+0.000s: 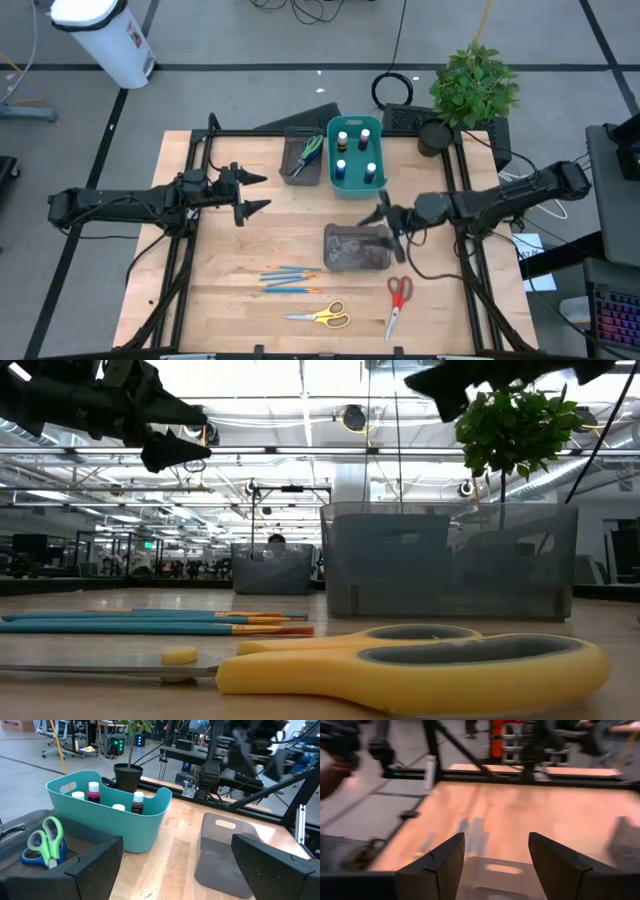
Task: Pick & Place Paint Supplies
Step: Put the red scissors into the top black bin
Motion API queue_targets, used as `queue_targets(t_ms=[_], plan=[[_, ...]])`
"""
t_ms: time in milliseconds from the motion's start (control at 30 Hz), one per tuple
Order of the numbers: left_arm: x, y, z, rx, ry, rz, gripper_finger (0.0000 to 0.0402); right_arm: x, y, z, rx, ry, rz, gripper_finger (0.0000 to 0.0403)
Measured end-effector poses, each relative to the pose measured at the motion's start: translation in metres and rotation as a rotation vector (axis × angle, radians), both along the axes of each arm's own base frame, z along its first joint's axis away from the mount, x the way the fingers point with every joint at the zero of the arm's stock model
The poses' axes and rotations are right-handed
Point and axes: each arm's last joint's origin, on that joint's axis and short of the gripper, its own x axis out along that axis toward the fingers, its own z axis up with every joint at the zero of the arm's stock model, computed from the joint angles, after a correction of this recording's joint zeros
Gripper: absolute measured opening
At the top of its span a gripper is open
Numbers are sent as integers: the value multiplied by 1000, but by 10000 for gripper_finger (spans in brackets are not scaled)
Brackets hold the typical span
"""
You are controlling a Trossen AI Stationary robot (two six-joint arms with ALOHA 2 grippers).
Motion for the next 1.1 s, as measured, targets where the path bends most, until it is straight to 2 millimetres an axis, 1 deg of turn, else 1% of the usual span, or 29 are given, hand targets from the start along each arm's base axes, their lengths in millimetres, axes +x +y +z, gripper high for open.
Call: queue_targets(t_ms=[67, 167, 300, 400, 467, 600, 700, 800, 867, 933, 1000, 1100], plan=[[0, 0, 0, 0, 0, 0, 379, -3, 11, -1, 36, 15, 51, 214], [0, 0, 0, -2, 0, 0, 379, -8, 28, -1, 98, 43, 176, 215], [0, 0, 0, -10, -2, 1, 379, -17, 49, -1, 249, 114, 339, 212], [0, 0, 0, -21, -4, 2, 379, -23, 58, -3, 390, 221, 355, 207], [0, 0, 0, -29, -5, 3, 379, -25, 61, -8, 488, 332, 296, 203], [0, 0, 0, -29, -6, 3, 379, -35, 60, -28, 639, 639, 100, 192], [0, 0, 0, -29, -6, 3, 379, -49, 57, -45, 692, 885, -78, 183], [0, 0, 0, -29, -7, 3, 379, -62, 53, -57, 700, 1063, -252, 174], [0, 0, 0, -30, -7, 3, 379, -68, 50, -62, 688, 1122, -356, 170], [0, 0, 0, -30, -6, 3, 379, -71, 49, -64, 680, 1136, -415, 169], [0, 0, 0, -31, -6, 3, 379, -69, 49, -65, 660, 1121, -426, 169], [0, 0, 0, -31, -6, 3, 379, -64, 53, -69, 605, 1098, -366, 169]])
